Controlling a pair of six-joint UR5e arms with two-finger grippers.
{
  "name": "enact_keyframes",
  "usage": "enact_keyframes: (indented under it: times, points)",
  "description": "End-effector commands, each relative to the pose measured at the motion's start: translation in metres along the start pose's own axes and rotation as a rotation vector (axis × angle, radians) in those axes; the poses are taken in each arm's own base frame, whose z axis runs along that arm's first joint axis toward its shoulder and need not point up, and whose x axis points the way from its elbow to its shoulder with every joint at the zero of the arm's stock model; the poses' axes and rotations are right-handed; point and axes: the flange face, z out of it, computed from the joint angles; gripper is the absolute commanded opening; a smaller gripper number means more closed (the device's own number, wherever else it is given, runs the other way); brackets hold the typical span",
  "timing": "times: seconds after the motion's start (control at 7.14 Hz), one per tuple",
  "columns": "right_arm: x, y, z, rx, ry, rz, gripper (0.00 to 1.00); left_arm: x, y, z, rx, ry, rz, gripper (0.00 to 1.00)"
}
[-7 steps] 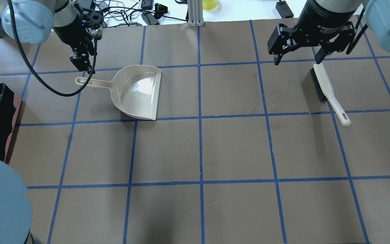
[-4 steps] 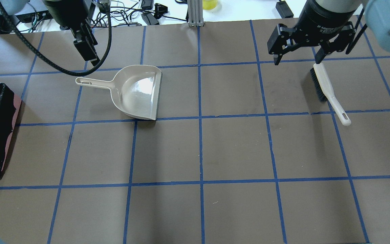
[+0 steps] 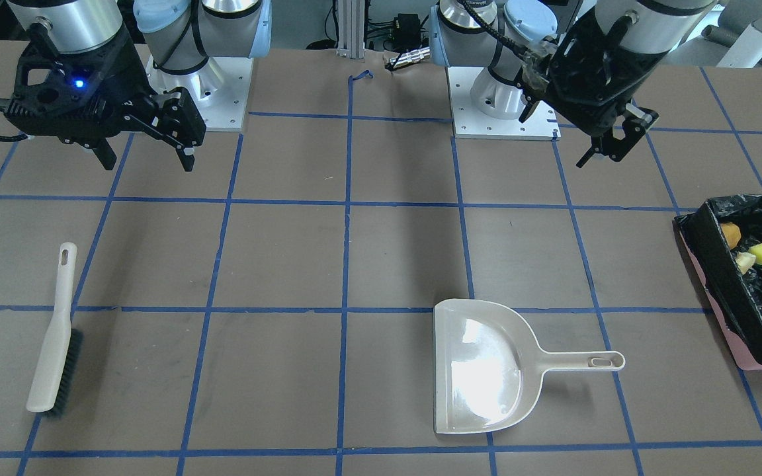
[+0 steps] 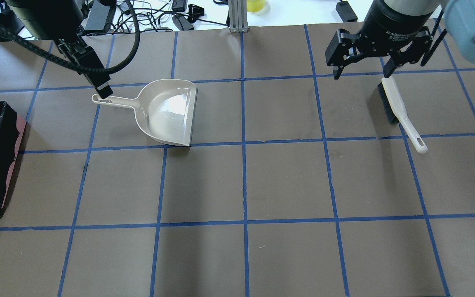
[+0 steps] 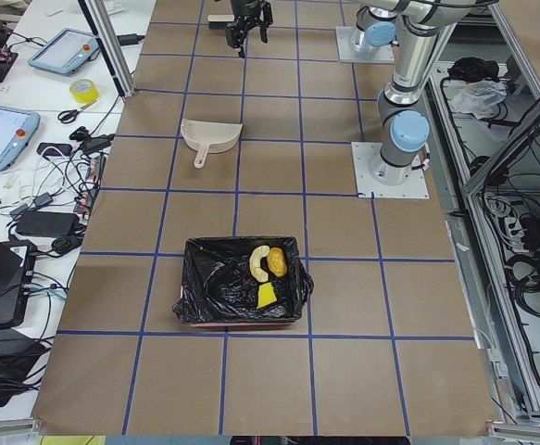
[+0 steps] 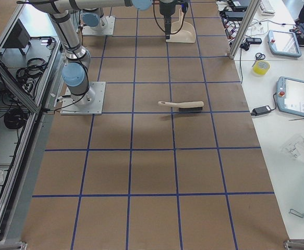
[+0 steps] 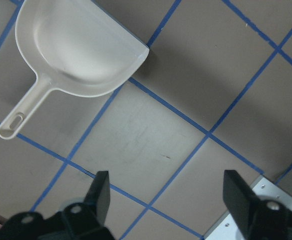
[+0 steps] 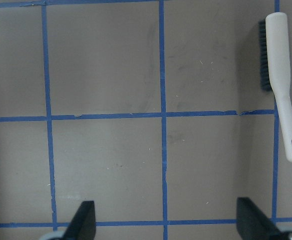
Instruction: Sweep and dump trash into bin
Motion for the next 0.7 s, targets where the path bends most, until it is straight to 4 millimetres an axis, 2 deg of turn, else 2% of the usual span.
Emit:
enact_keyframes:
  times: [0.0, 0.28, 0.56]
  points:
    - [0.000, 0.000, 0.000, 0.000, 0.000, 0.000, 1.00, 0.016, 0.018, 0.005, -0.010, 0.010, -0.387, 1.00]
    - [0.000, 0.000, 0.000, 0.001, 0.000, 0.003, 1.00, 0.020, 0.028, 0.002, 0.023, -0.009, -0.630, 1.00]
    - [0.000, 0.000, 0.000, 0.000, 0.000, 0.003, 1.00, 0.012, 0.027, 0.006, 0.076, -0.036, -0.665, 1.00]
